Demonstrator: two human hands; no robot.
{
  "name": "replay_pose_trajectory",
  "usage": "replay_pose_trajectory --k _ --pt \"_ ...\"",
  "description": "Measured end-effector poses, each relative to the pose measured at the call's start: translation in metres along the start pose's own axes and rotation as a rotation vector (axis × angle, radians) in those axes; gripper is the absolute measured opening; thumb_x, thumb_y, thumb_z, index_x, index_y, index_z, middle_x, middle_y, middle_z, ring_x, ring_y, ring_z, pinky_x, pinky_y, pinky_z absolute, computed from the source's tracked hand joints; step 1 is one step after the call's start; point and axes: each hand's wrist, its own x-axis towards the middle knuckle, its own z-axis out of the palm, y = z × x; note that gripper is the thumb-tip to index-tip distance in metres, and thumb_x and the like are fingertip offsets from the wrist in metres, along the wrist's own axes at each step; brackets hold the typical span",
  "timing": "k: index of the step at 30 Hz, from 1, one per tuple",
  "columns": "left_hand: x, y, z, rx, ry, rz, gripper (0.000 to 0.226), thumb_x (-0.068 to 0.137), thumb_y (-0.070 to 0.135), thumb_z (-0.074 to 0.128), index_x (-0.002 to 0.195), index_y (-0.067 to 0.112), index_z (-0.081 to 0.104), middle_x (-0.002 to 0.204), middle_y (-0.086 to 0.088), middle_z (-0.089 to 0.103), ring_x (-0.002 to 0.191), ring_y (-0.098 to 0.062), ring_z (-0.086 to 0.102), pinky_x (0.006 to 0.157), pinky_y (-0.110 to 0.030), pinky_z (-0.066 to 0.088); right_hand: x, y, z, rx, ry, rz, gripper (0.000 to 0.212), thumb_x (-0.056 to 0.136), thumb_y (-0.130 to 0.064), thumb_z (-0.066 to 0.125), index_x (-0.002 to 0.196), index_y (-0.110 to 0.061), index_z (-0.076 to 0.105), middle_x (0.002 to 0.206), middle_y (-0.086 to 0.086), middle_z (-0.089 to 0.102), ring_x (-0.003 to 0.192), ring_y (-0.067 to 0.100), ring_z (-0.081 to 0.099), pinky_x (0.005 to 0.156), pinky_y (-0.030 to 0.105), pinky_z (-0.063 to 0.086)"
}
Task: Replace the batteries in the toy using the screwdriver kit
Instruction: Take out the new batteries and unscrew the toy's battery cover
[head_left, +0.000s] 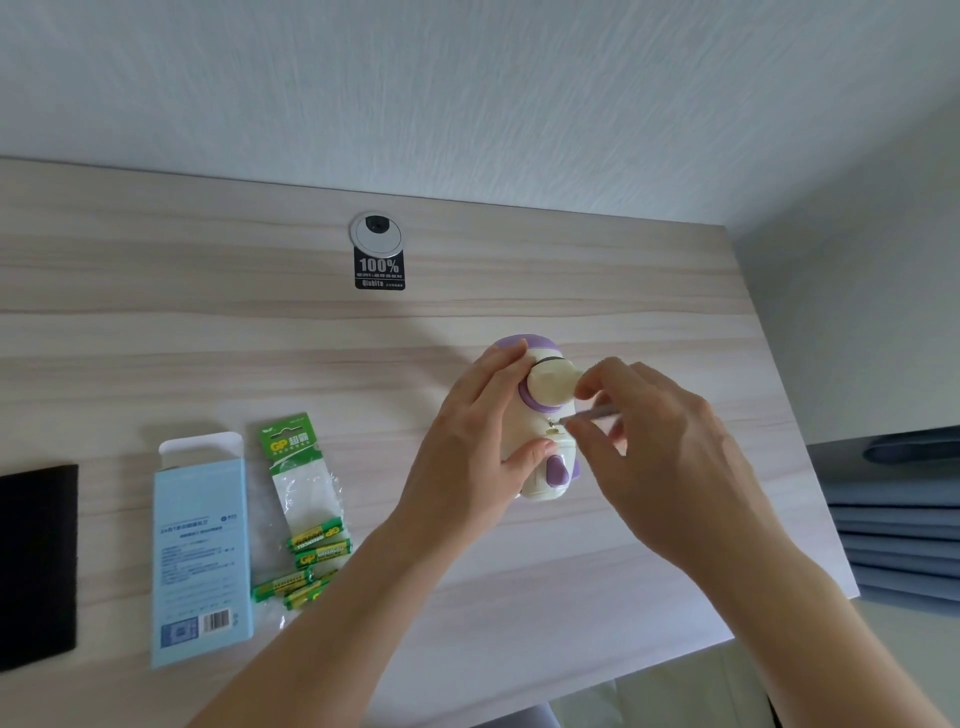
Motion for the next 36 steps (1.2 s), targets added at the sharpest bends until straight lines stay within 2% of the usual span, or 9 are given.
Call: replay_pose_trajectory --k 3,6,11,14,18,21,25,31,36 --pt "0.0 0.003 0.0 0.002 0.007 0.001 0.07 0.079 0.018 0.081 0.142 0.017 0.05 0.153 0.012 0.04 0.144 -0.004 0.033 0.104 -0.039 0.048 -0.001 0.004 0.001 -0.119 0.033 0.09 0.032 0.096 -0.049 0.05 0.081 -0.021 0.054 0.071 -0.006 0.065 0.064 0.025 0.06 0.057 0.038 0.052" --pt "0.0 0.004 0.0 0.007 0.005 0.0 0.07 0.079 0.018 0.08 0.142 0.018 0.05 0.153 0.012 0.04 0.144 -0.004 0.033 0.106 -0.037 0.046 -0.002 0.009 0.004 0.021 0.049 0.034 0.024 0.097 -0.033 0.057 0.078 -0.018 0.054 0.065 -0.004 0.061 0.06 0.025 0.058 0.053 0.042 0.05" --pt "0.001 0.004 0.0 0.023 0.009 -0.008 0.07 0.078 0.018 0.082 0.14 0.018 0.051 0.152 0.01 0.042 0.143 -0.007 0.035 0.109 -0.036 0.042 -0.008 0.017 0.009 0.117 0.069 -0.056 0.013 0.09 -0.009 0.066 0.091 -0.022 0.063 0.084 -0.008 0.061 0.072 0.021 0.063 0.058 0.045 0.053" --pt "0.001 0.006 -0.001 0.0 0.019 0.004 0.07 0.075 0.018 0.083 0.137 0.02 0.052 0.149 0.013 0.045 0.139 -0.008 0.041 0.107 -0.038 0.044 -0.013 0.023 0.011 0.145 0.112 -0.018 0.014 0.089 -0.015 0.069 0.101 -0.024 0.068 0.085 -0.013 0.065 0.073 0.01 0.065 0.06 0.041 0.055" --pt "-0.002 0.009 -0.004 -0.033 0.051 -0.051 0.077 0.072 0.02 0.085 0.135 0.033 0.044 0.135 0.026 0.05 0.115 -0.011 0.059 0.093 -0.036 0.052 -0.019 0.032 0.013 0.211 0.125 0.08 0.003 0.086 -0.034 0.068 0.087 -0.033 0.071 0.074 -0.015 0.065 0.064 0.006 0.061 0.058 0.037 0.052" --pt "-0.004 0.01 -0.004 -0.034 0.059 -0.102 0.079 0.07 0.025 0.086 0.135 0.034 0.043 0.135 0.027 0.05 0.113 -0.014 0.061 0.093 -0.034 0.051 -0.02 0.036 0.017 0.264 0.109 0.13 0.004 0.085 -0.037 0.07 0.081 -0.038 0.071 0.071 -0.017 0.066 0.066 0.006 0.061 0.06 0.029 0.05" --pt "-0.01 0.012 -0.001 -0.004 0.107 -0.083 0.071 0.07 0.027 0.085 0.126 0.041 0.044 0.13 0.025 0.051 0.111 -0.016 0.061 0.089 -0.035 0.052 -0.023 0.041 0.025 0.331 0.094 0.189 0.004 0.084 -0.037 0.072 0.08 -0.038 0.072 0.071 -0.018 0.067 0.068 0.006 0.06 0.06 0.026 0.049" --pt "-0.016 0.014 0.002 0.099 0.21 -0.042 0.054 0.072 0.018 0.086 0.118 0.018 0.058 0.116 0.004 0.056 0.102 -0.009 0.057 0.079 -0.035 0.055 -0.027 0.052 0.038 0.479 0.028 0.238 0.006 0.087 -0.033 0.072 0.081 -0.033 0.075 0.068 -0.019 0.066 0.069 0.006 0.06 0.057 0.012 0.041" --pt "-0.019 0.02 0.002 0.188 0.229 -0.033 0.029 0.076 0.011 0.082 0.099 0.014 0.064 0.102 0.0 0.056 0.09 -0.006 0.058 0.073 -0.036 0.055 -0.023 0.065 0.043 0.692 -0.052 0.282 0.011 0.09 -0.029 0.069 0.081 -0.031 0.075 0.068 -0.015 0.069 0.063 0.009 0.066 0.061 0.019 0.049"
